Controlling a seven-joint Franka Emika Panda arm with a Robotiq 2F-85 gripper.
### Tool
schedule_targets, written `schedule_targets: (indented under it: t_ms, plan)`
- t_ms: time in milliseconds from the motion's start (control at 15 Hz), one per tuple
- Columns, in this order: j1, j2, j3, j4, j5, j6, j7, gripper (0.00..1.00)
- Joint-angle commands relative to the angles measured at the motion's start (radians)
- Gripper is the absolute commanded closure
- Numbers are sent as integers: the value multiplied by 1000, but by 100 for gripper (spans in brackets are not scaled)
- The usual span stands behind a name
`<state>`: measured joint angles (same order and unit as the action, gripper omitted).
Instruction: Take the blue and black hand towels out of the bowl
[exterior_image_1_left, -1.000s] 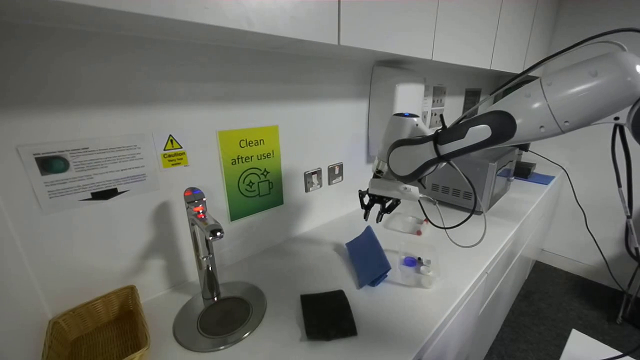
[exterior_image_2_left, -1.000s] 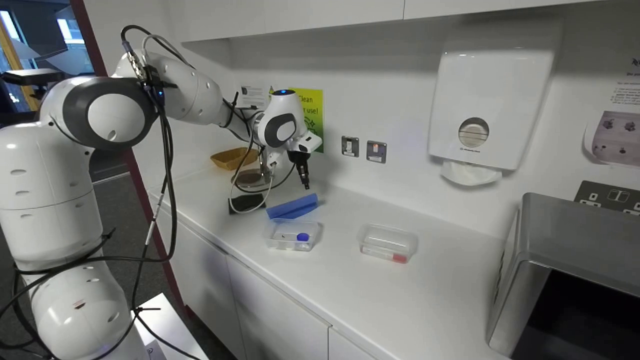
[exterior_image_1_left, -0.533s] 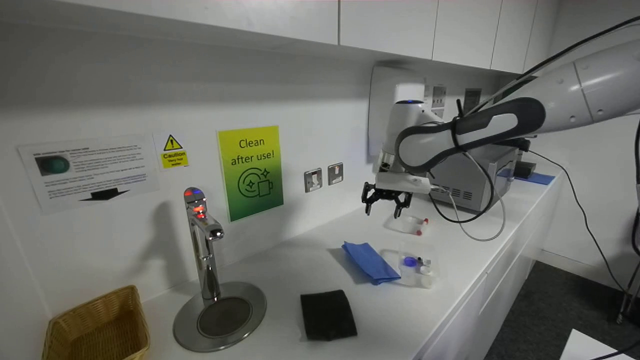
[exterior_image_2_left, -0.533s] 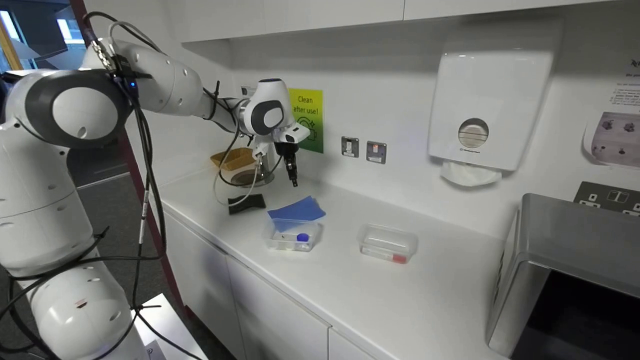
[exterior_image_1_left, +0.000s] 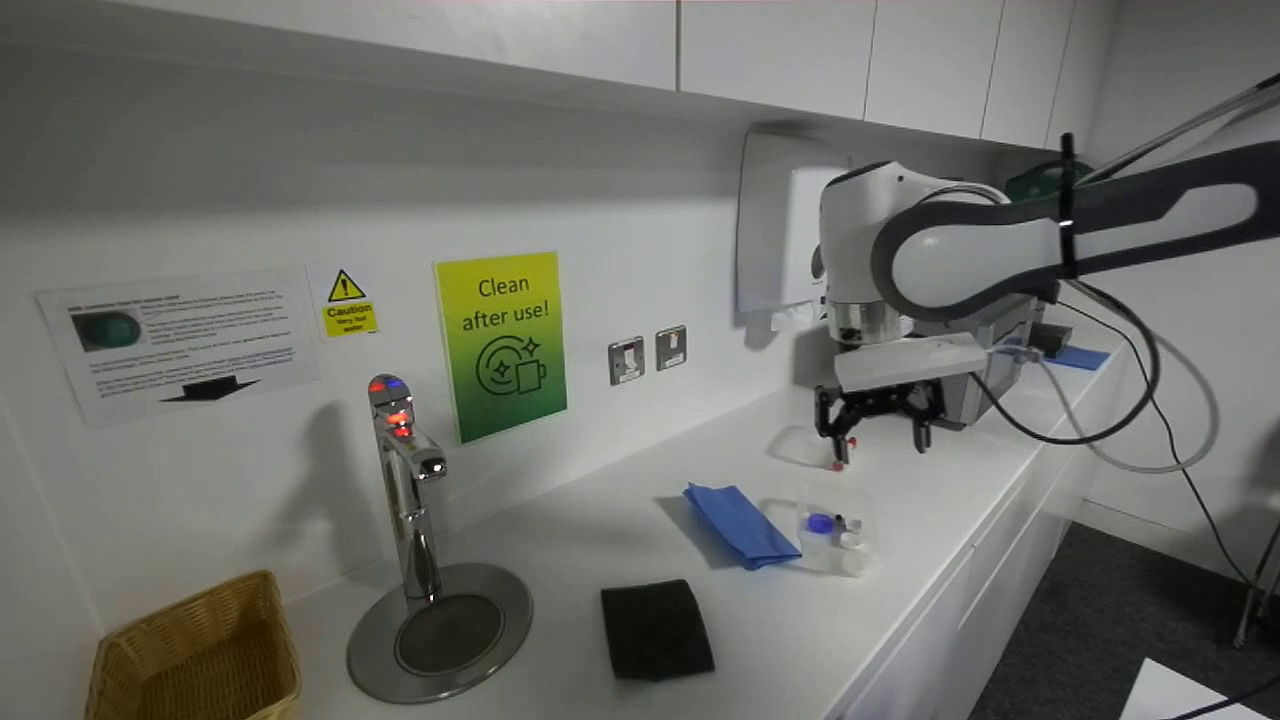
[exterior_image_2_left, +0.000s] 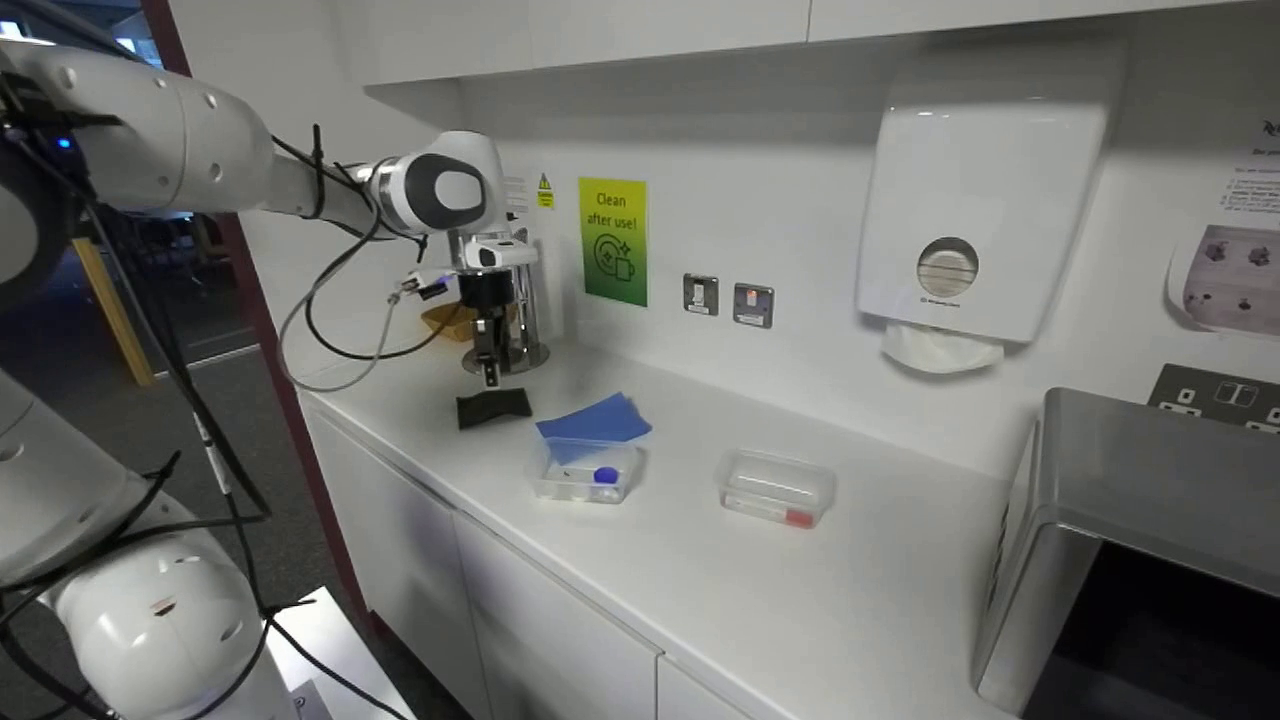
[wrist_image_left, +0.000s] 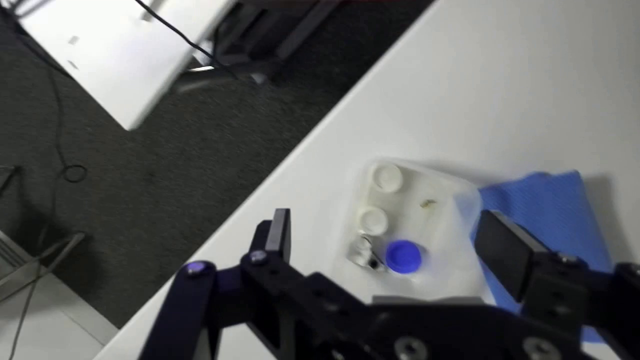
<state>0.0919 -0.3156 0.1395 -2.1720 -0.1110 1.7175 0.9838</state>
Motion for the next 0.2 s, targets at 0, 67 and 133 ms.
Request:
schedule_targets:
  t_ms: [0,67,133]
  plan:
    - [-19,-39,23,-21,5,-59,-8,0]
    - [-20,-74,28,-46,6,-90,-10,0]
    - [-21,-99,31,-65,6,-99,-12,0]
